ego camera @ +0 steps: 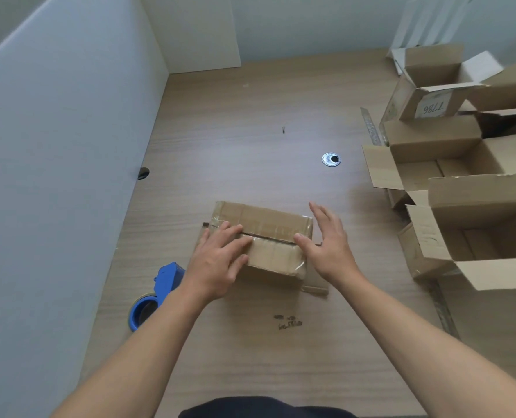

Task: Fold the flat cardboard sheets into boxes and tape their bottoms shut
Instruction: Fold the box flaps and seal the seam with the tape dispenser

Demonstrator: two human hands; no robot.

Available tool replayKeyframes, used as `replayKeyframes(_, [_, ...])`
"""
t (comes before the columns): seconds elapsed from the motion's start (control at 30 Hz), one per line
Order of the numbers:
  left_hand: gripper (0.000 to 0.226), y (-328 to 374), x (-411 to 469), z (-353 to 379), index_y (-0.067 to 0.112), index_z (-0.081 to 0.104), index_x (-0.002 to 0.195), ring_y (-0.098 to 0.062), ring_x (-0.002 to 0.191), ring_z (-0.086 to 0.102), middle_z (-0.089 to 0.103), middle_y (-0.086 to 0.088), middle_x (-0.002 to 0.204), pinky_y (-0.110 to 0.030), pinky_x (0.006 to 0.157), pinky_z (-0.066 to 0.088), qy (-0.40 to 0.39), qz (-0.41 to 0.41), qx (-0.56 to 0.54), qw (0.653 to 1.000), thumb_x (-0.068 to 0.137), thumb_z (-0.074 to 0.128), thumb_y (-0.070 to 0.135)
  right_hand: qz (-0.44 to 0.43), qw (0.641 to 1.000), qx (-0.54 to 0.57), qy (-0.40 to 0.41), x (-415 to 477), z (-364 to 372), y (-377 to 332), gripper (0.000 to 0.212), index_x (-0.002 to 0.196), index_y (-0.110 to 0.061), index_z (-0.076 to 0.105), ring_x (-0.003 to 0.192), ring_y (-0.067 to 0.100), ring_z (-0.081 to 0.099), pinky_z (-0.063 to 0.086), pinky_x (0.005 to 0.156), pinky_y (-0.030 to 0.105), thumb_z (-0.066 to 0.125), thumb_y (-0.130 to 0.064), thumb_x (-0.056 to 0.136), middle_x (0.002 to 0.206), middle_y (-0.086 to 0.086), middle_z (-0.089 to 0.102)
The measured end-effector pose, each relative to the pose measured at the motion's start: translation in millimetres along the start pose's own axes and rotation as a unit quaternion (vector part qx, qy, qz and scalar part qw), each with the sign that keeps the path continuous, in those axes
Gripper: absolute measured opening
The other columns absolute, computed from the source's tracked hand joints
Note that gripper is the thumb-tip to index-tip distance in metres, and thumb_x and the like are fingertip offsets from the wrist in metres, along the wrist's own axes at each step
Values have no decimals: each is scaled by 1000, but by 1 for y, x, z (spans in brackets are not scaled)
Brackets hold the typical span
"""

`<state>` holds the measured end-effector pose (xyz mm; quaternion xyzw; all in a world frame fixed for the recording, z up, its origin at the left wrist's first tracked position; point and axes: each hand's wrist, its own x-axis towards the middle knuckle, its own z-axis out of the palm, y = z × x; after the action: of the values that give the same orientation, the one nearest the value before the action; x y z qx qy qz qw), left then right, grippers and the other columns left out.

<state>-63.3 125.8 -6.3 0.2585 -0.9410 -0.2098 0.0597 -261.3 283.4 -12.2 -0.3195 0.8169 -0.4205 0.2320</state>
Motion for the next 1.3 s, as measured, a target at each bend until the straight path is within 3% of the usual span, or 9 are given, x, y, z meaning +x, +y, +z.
replayKeyframes(0.07, [57, -5, 2, 0, 28, 63, 132, -23, 147, 31, 50, 1, 148, -51, 121, 14, 12, 17, 10, 1000, 90, 34, 53, -48, 996, -46, -60, 8, -3, 3, 64, 148, -33, 40, 149, 19, 15, 15, 117, 29, 69, -33, 91, 158, -3, 26])
replayKeyframes(0.23, [43, 14, -3, 8, 20, 67, 122, -22, 112, 49, 63, -2, 118, -49, 91, 51, 148, 7, 48, 988, 89, 49, 42, -64, 996, -33, -48, 12, -1, 5, 55, 135, -26, 57, 121, 11, 47, 34, 101, 17, 77, -29, 84, 127, -5, 42])
replayKeyframes(0.37, [44, 43, -16, 28, 26, 66, 120, -21, 103, 52, 60, 3, 113, -39, 82, 49, 122, 49, 36, 991, 86, 55, 53, -27, 997, -59, 49, 6, 11, 0, 50, 122, -34, 58, 109, 20, 51, 47, 93, 37, 76, -49, 78, 112, -5, 42])
replayKeyframes(0.5, [38, 43, -18, 36, 30, 68, 108, -20, 103, 50, 57, 4, 110, -39, 80, 48, 140, -7, 43, 989, 84, 53, 55, -94, 987, -130, 4, -10, 13, 0, 48, 122, -36, 56, 110, 20, 46, 48, 87, 36, 67, -58, 81, 121, -6, 38])
replayKeyframes(0.6, [33, 36, -17, 36, 25, 69, 106, -22, 111, 51, 60, 4, 112, -39, 86, 45, 158, 58, 85, 982, 87, 55, 48, -184, 967, -174, -16, -13, 10, 8, 49, 118, -39, 58, 112, 23, 41, 45, 95, 38, 58, -68, 79, 136, -5, 33])
replayKeyframes(0.73, [28, 27, -13, 38, 16, 70, 113, -24, 106, 56, 64, 1, 112, -36, 91, 49, 156, 142, 45, 977, 90, 63, 30, -339, 916, -202, -64, -2, 13, 16, 33, 109, -30, 68, 131, 35, 36, 48, 97, 50, 59, -50, 83, 146, 4, 44])
replayKeyframes(0.87, [29, 31, -11, 37, 17, 70, 108, -23, 105, 56, 64, 3, 108, -29, 88, 47, 153, 129, 48, 979, 89, 59, 36, -371, 902, -214, -56, 11, 10, 24, 28, 107, -32, 70, 114, 46, 50, 57, 73, 51, 57, -45, 86, 127, 4, 62])
replayKeyframes(1.0, [23, 30, -10, 38, 18, 69, 104, -27, 104, 58, 64, 2, 107, -37, 79, 54, 141, 128, 70, 979, 92, 57, 33, -395, 892, -213, -45, 11, 11, 25, 22, 108, -37, 59, 104, 52, 56, 58, 67, 49, 55, -43, 88, 120, 6, 67])
replayKeyframes(1.3, [26, 14, -17, 35, 13, 68, 115, -28, 122, 53, 63, -4, 120, -34, 97, 51, 120, 178, 34, 976, 98, 52, 26, -367, 911, -167, -85, 14, 2, 28, 28, 112, -28, 74, 117, 48, 51, 40, 96, 34, 56, -33, 92, 132, 3, 61])
